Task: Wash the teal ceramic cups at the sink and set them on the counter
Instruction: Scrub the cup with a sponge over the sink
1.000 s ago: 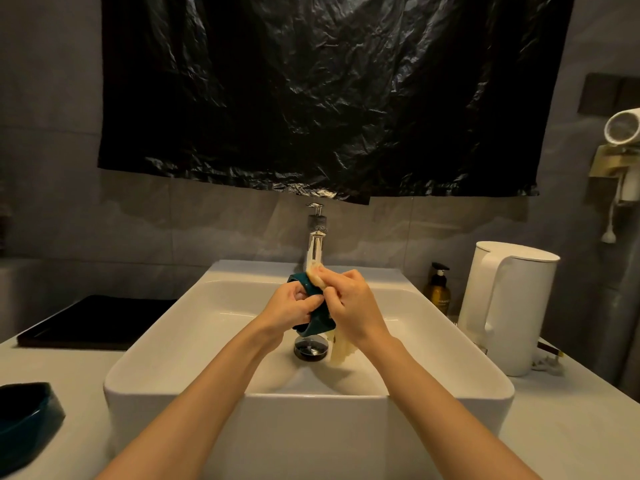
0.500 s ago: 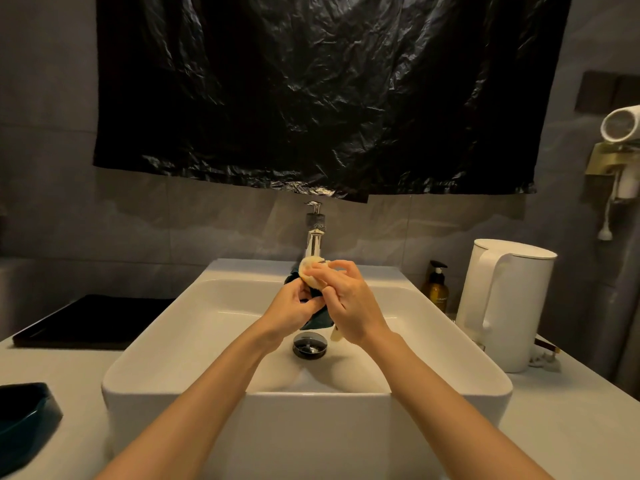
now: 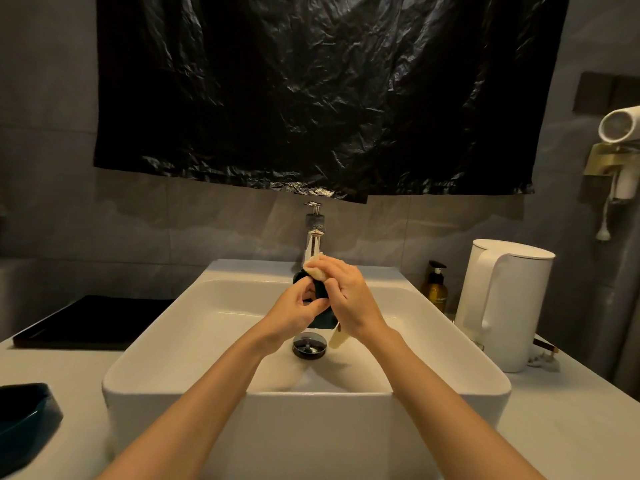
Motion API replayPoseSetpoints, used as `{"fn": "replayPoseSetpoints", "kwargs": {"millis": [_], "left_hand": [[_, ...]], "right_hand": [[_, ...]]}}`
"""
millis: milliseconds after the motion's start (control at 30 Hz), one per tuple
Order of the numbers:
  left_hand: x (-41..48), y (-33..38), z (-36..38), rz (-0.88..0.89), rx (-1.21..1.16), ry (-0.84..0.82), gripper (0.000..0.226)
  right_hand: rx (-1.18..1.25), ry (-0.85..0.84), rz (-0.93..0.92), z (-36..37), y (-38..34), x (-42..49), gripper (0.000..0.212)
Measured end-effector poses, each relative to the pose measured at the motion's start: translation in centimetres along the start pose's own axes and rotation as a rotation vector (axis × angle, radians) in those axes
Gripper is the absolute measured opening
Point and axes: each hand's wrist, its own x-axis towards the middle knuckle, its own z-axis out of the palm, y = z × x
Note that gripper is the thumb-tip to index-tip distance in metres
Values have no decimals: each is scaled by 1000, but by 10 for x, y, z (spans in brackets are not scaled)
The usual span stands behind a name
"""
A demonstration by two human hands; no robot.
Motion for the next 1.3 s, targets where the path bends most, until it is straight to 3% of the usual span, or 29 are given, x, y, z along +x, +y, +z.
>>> {"fn": "replayPoseSetpoints", "kwargs": {"millis": [133, 333, 467, 600, 767, 900, 1000, 1067, 1167, 1233, 1300], "left_hand": [[0, 1, 2, 26, 7, -20, 22], [-3, 6, 3, 82, -33, -62, 33], [-3, 6, 2, 70, -9, -108, 33], [0, 5, 2, 0, -53, -140, 40], [8, 8, -3, -87, -349, -25, 41], [8, 4, -10, -104, -399, 8, 38], [8, 4, -13, -91, -414, 43, 30], [9, 3, -13, -85, -395, 69, 25], [9, -2, -11, -58, -224, 71, 26], [6, -3, -9, -57, -130, 38, 29], [5, -3, -6, -60, -80, 5, 28]], "right_hand": [[430, 92, 301, -6, -9, 5, 26], [858, -64, 709, -23, -18, 4, 47], [926, -148, 791, -28, -15, 0, 53], [886, -121, 768, -22, -17, -1, 51], [763, -56, 608, -14, -20, -1, 35], [700, -127, 536, -8, -22, -4, 44], [674, -52, 429, -2, -21, -2, 41], [571, -7, 267, 1, -18, -3, 32], [202, -49, 34, 5, -9, -6, 34], [87, -74, 5, 6, -4, -4, 37], [160, -60, 99, 2, -2, 0, 37]]}}
